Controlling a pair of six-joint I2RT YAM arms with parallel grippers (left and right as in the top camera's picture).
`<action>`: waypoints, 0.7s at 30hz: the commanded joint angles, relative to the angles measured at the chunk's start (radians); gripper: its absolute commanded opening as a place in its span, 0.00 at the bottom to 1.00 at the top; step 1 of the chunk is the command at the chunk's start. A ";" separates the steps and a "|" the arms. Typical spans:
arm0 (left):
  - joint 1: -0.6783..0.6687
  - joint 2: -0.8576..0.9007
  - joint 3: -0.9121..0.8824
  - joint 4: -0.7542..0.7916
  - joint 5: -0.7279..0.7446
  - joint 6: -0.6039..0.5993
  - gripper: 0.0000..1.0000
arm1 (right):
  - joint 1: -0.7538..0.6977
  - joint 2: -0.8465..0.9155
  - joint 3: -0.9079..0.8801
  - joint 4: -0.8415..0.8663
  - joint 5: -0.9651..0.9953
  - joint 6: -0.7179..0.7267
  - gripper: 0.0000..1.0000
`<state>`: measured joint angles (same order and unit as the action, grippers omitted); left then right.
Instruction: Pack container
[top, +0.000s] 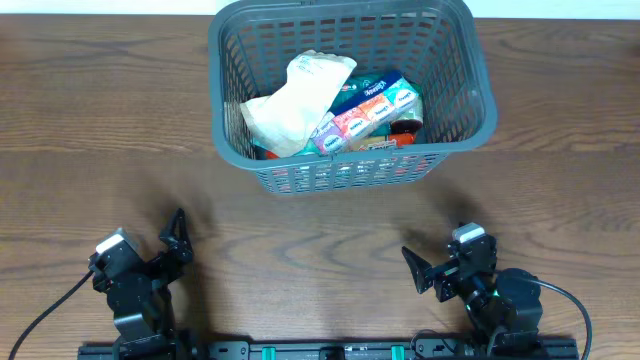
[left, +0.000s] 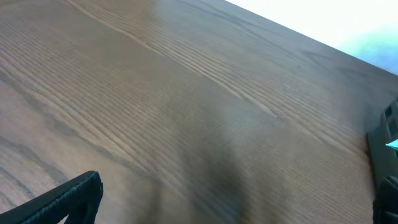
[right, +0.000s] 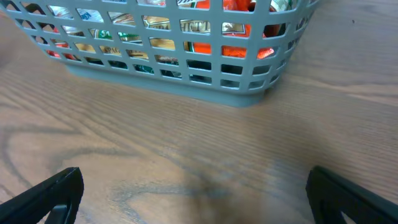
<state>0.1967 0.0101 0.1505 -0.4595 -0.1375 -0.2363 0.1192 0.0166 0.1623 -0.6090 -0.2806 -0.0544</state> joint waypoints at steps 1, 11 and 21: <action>0.006 -0.006 -0.019 0.002 -0.005 -0.005 0.98 | 0.013 -0.011 -0.003 0.000 -0.008 0.016 0.99; 0.006 -0.006 -0.019 0.002 -0.005 -0.005 0.99 | 0.013 -0.011 -0.003 0.000 -0.008 0.016 0.99; 0.006 -0.006 -0.019 0.002 -0.005 -0.005 0.99 | 0.013 -0.011 -0.003 0.000 -0.008 0.016 0.99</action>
